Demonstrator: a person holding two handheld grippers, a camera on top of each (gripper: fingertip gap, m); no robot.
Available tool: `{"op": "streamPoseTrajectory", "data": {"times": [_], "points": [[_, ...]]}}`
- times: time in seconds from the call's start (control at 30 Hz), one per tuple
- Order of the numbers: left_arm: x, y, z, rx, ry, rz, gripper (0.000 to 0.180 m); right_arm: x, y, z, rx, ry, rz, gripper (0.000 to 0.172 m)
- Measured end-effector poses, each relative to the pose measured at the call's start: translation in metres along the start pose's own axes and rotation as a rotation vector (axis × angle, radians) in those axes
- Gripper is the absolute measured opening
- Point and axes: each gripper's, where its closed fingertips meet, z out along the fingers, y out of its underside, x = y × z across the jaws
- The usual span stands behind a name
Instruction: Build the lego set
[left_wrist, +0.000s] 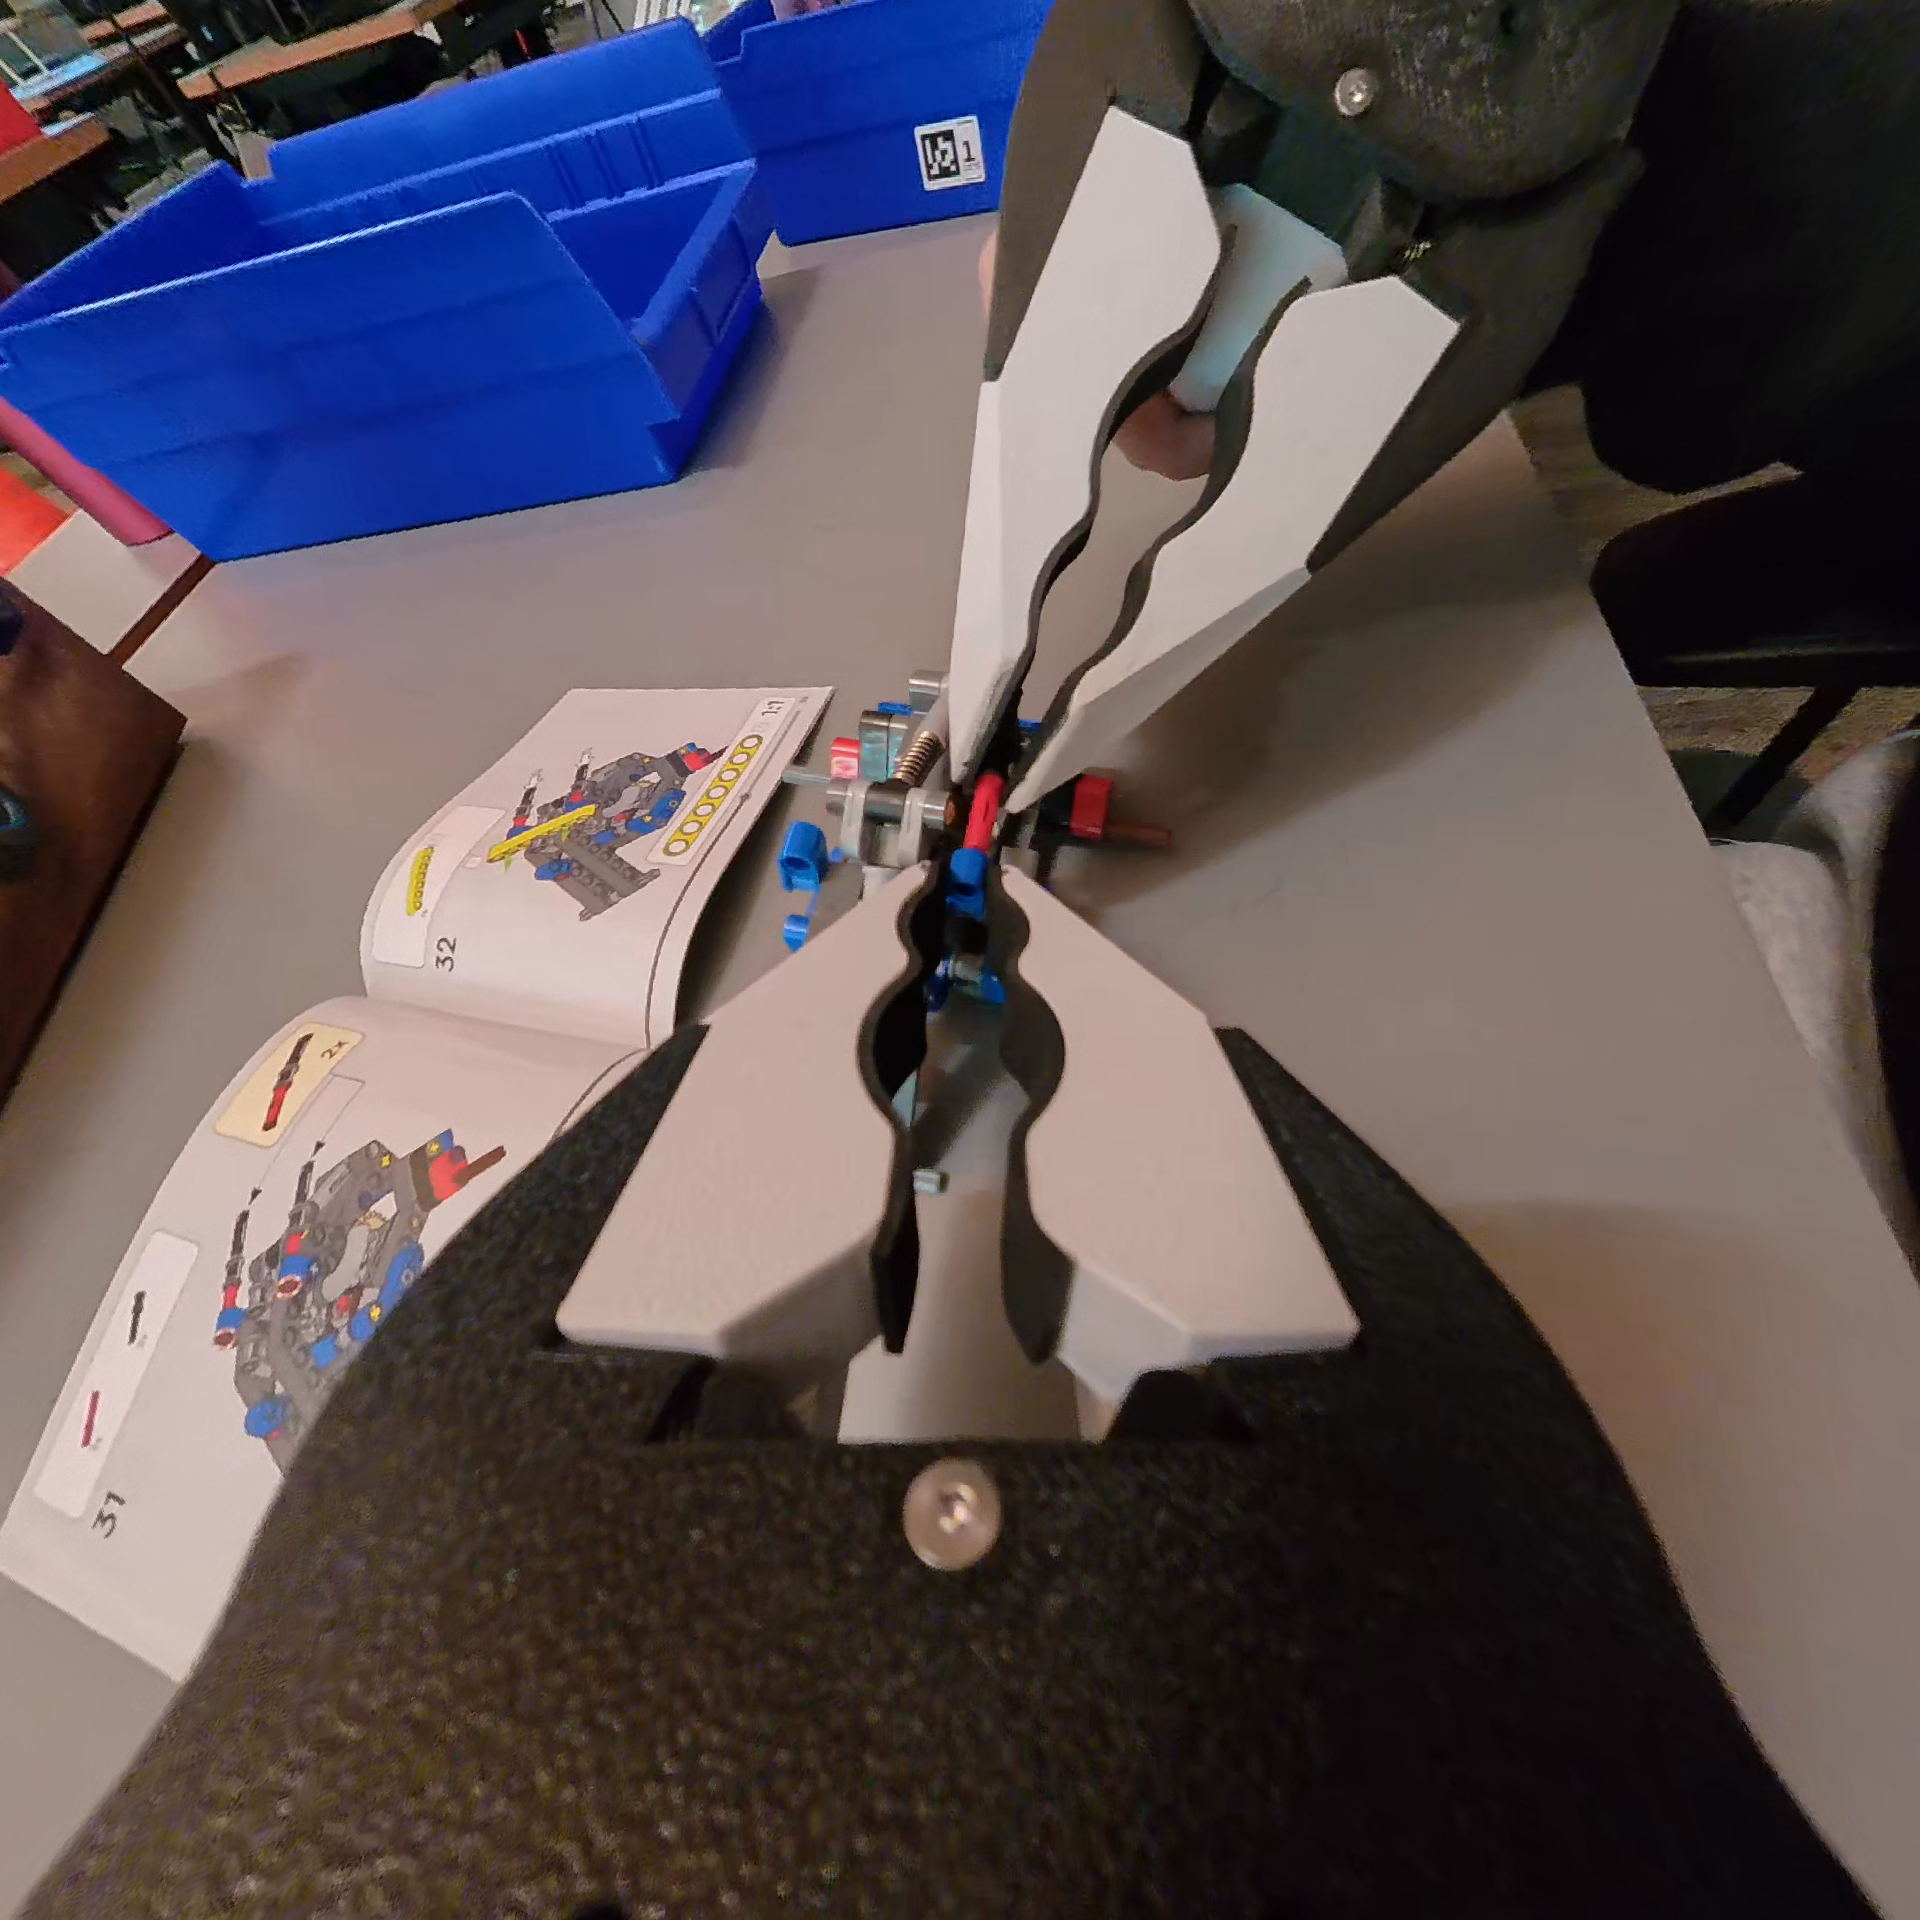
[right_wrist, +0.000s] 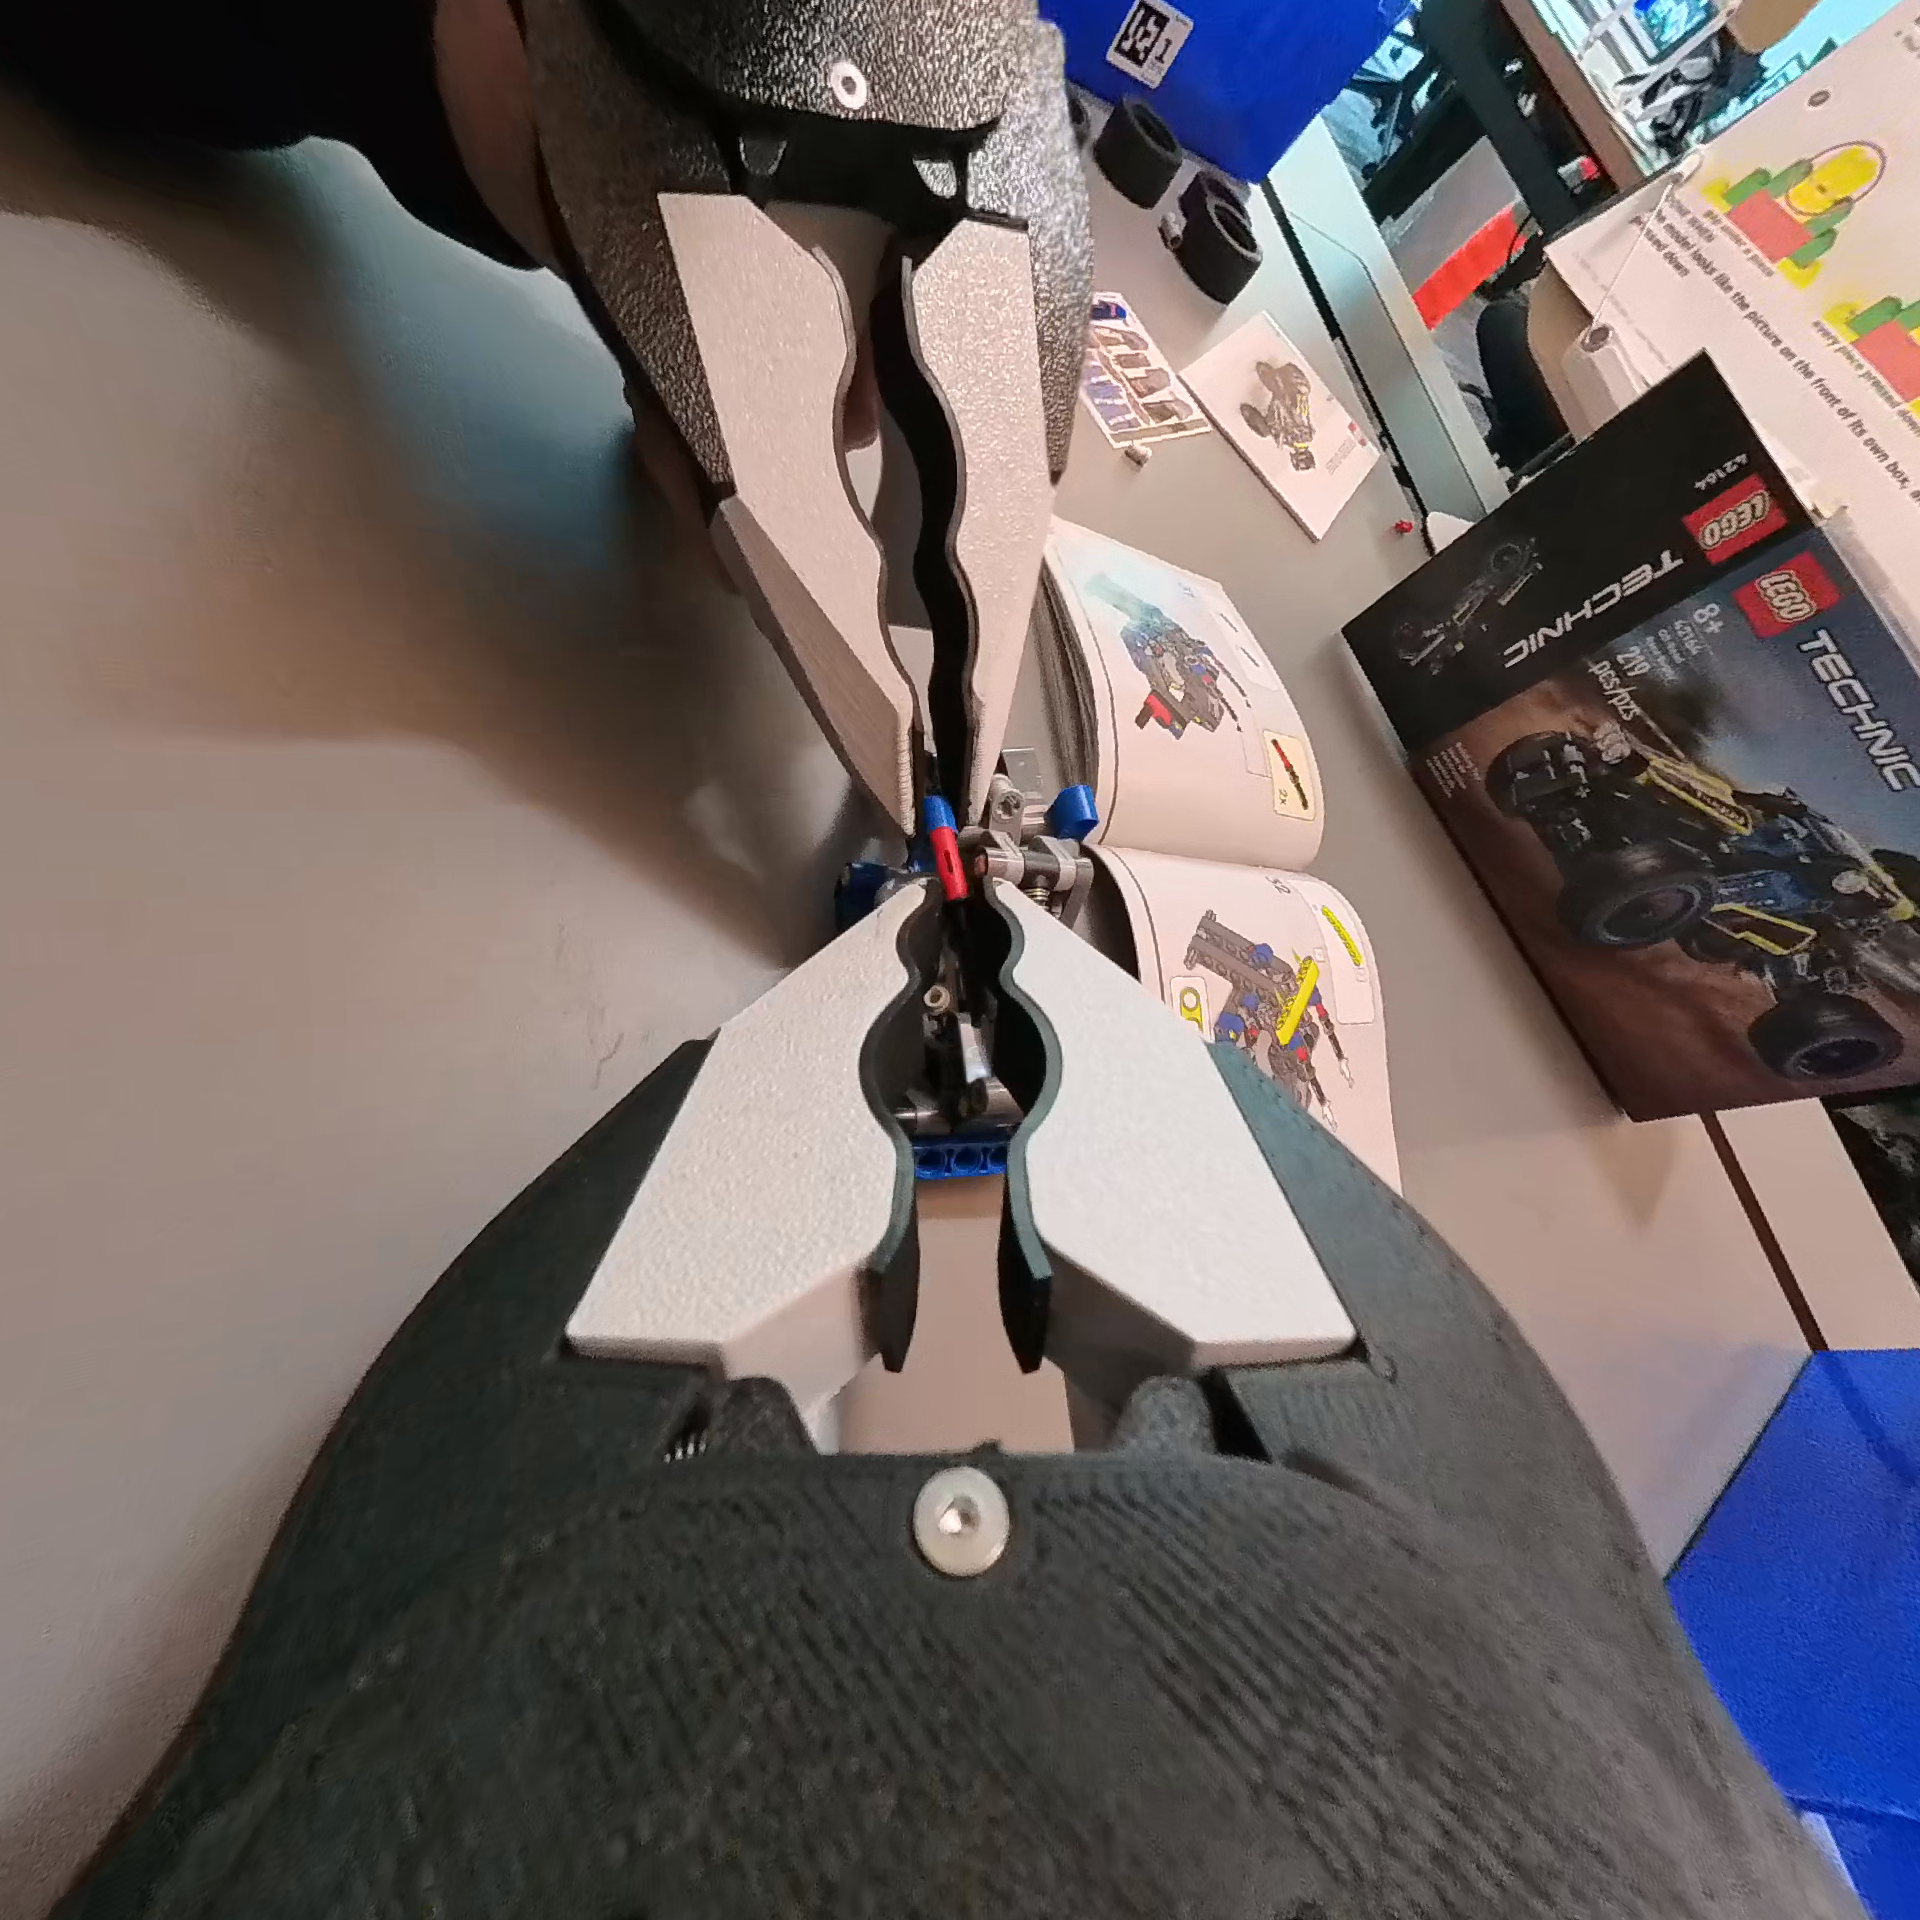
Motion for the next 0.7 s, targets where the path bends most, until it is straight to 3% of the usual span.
{"op": "streamPoseTrajectory", "data": {"times": [0.7], "points": [[-0.0021, 0.0051, -0.003, 0.004, 0.178, -0.013, 0.004, -0.0006, -0.0049, 0.0088, 0.009, 0.026, 0.045, 0.002]]}}
